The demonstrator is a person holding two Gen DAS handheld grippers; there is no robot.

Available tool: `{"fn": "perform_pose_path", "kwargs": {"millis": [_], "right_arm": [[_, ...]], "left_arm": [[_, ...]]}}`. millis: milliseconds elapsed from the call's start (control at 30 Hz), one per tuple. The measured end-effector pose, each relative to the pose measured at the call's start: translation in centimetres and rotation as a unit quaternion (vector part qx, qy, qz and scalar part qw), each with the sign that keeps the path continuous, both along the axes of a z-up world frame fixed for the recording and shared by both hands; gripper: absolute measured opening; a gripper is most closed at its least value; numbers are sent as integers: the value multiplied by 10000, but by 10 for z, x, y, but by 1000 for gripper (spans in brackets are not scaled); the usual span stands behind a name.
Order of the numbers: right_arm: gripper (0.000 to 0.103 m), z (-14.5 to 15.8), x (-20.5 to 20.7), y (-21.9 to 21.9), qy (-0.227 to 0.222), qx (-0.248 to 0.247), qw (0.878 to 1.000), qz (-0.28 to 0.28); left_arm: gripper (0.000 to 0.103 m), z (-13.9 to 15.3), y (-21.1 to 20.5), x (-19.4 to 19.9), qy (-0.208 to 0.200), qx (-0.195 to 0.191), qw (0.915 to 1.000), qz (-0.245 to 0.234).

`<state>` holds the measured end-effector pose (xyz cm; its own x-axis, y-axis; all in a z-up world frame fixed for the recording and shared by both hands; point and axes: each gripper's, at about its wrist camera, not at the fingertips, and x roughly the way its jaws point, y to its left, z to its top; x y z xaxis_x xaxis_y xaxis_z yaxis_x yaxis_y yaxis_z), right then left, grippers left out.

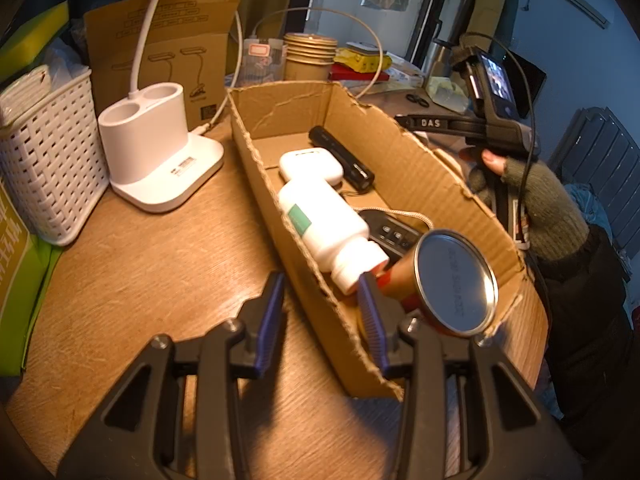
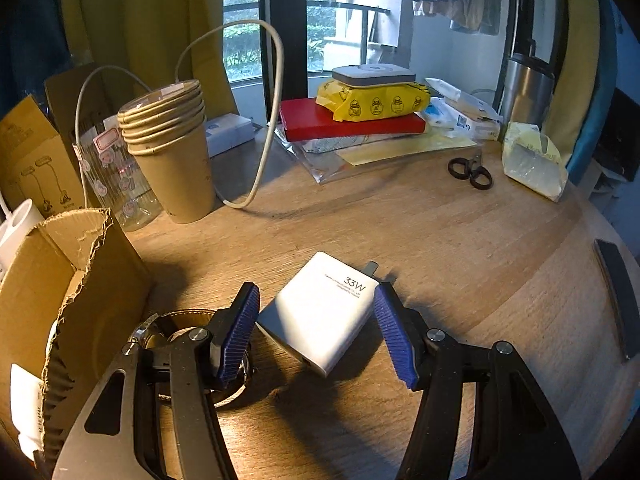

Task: Organize rigid objects
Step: 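Move the right gripper to the white charger and close on it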

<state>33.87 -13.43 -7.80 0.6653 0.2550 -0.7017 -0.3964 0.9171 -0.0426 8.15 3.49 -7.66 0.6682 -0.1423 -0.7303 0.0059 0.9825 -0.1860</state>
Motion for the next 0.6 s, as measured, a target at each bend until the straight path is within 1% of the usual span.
{"fn": "perform_pose_path", "kwargs": {"millis": [233, 333, 533, 600], "right_arm": [[63, -2, 1, 3, -14, -106, 9999, -44], [63, -2, 3, -1, 68, -5, 9999, -130], [63, -8, 9, 1, 238, -57, 9996, -172], [63, -11, 13, 2, 361, -90, 9992, -173]], "left_arm": [[40, 0, 0, 0, 0, 1, 10000, 1], [40, 0, 0, 0, 1, -2, 10000, 2], [40, 0, 0, 0, 0, -2, 10000, 0], [40, 0, 0, 0, 1, -1, 10000, 0]]}}
